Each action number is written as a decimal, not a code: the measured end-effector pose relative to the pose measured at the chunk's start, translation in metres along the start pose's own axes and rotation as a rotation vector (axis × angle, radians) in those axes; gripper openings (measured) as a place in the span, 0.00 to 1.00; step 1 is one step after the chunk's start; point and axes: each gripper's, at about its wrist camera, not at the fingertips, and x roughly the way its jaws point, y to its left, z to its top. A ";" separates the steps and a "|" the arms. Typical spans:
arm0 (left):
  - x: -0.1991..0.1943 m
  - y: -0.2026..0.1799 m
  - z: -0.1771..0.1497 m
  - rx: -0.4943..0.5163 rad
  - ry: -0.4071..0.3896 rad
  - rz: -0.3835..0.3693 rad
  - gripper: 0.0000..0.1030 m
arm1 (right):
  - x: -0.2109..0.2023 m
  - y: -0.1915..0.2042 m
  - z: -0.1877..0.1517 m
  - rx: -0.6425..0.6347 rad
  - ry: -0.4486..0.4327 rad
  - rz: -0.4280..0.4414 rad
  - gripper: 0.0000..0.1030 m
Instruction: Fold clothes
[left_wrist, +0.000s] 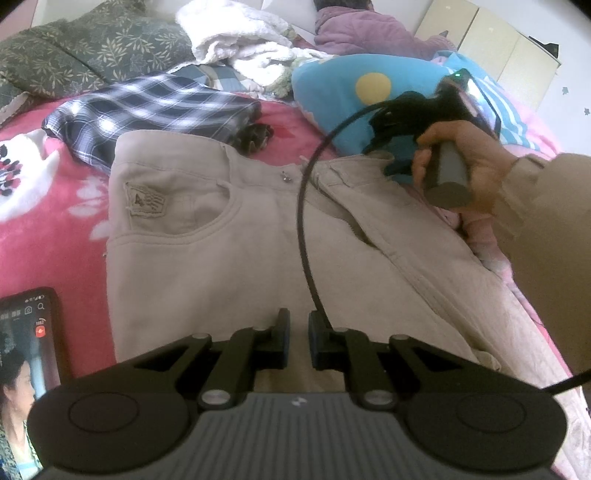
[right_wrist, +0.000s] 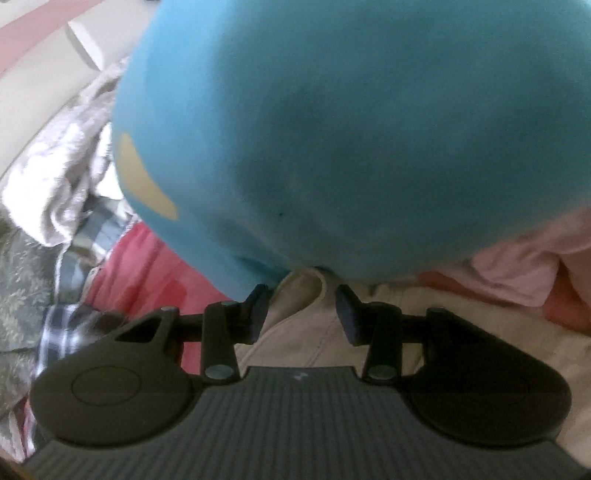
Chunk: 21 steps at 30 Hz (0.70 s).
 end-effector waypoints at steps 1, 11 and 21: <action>0.000 0.000 0.000 0.000 0.000 -0.001 0.11 | 0.001 0.002 -0.002 0.000 -0.002 -0.012 0.37; -0.001 0.000 -0.001 0.001 0.001 -0.002 0.11 | -0.001 0.024 -0.013 -0.145 -0.081 -0.042 0.11; 0.000 -0.003 -0.002 0.008 -0.006 0.007 0.13 | 0.019 0.004 -0.001 -0.068 -0.087 0.037 0.17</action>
